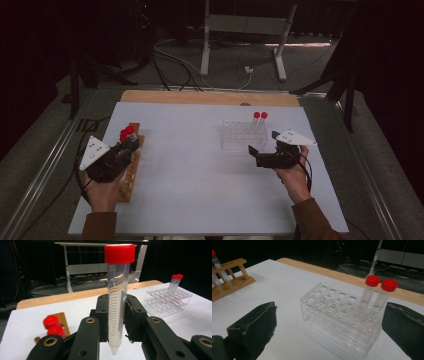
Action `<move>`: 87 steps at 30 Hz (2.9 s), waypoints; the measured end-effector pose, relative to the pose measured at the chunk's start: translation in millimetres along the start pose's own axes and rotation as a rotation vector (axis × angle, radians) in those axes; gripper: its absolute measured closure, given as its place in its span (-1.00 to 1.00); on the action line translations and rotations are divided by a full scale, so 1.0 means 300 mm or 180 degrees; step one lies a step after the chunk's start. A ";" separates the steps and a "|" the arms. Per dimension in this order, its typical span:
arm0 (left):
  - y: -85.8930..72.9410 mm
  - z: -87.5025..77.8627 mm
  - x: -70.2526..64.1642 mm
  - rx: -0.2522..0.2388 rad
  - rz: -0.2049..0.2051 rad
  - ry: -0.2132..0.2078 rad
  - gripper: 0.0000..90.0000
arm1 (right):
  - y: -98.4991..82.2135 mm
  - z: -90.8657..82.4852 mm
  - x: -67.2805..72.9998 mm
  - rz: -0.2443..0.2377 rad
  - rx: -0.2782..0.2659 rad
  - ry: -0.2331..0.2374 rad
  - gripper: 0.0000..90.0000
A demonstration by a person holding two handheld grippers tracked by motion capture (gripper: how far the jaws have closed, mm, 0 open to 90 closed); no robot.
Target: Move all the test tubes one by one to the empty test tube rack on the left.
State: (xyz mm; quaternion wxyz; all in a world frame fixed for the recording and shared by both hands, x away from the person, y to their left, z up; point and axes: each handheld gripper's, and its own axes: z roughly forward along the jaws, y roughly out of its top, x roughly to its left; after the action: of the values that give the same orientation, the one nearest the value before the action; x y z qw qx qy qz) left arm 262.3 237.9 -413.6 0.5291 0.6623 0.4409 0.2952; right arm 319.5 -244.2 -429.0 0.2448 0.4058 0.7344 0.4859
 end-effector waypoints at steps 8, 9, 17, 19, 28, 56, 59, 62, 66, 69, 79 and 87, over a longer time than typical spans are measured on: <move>-0.018 -0.010 0.039 0.0035 -0.0050 0.0080 0.69 | -0.013 -0.023 -0.023 0.0073 -0.0074 -0.0013 -1.00; -0.020 -0.010 0.043 0.0048 -0.0047 0.0093 0.69 | -0.015 -0.023 -0.024 0.0077 -0.0066 -0.0017 -1.00; -0.044 -0.017 0.072 0.0088 -0.0093 0.0168 0.69 | -0.025 -0.031 -0.034 0.0095 -0.0064 -0.0027 -1.00; -0.049 -0.019 0.078 0.0096 -0.0106 0.0193 0.68 | -0.025 -0.033 -0.035 0.0094 -0.0074 -0.0029 -1.00; -0.071 -0.022 0.108 0.0117 -0.0135 0.0301 0.68 | -0.027 -0.035 -0.039 0.0118 -0.0087 -0.0022 -1.00; -0.146 0.011 0.129 0.0548 -0.0180 0.0341 0.67 | -0.033 -0.034 -0.038 0.0106 -0.0068 0.0006 -1.00; -0.150 0.013 0.126 0.0594 -0.0162 0.0346 0.67 | -0.033 -0.035 -0.037 0.0105 -0.0072 0.0014 -1.00; -0.156 0.016 0.126 0.0641 -0.0144 0.0347 0.67 | -0.033 -0.036 -0.037 0.0105 -0.0072 0.0016 -1.00; -0.162 0.017 0.125 0.0700 -0.0139 0.0349 0.67 | -0.032 -0.037 -0.038 0.0107 -0.0074 0.0017 -1.00; -0.166 0.020 0.122 0.0732 -0.0132 0.0349 0.67 | -0.032 -0.036 -0.037 0.0101 -0.0074 0.0023 -1.00; -0.170 0.019 0.117 0.0757 -0.0122 0.0329 0.65 | -0.032 -0.037 -0.037 0.0098 -0.0079 0.0029 -1.00; -0.169 0.022 0.113 0.0772 -0.0096 0.0323 0.62 | -0.032 -0.036 -0.036 0.0093 -0.0079 0.0031 -1.00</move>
State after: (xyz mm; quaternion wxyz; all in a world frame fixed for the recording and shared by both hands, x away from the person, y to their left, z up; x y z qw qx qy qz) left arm 269.0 268.0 -466.5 0.4266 0.6988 0.5094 0.2648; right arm 314.0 -260.6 -433.7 0.2391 0.4110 0.7235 0.5004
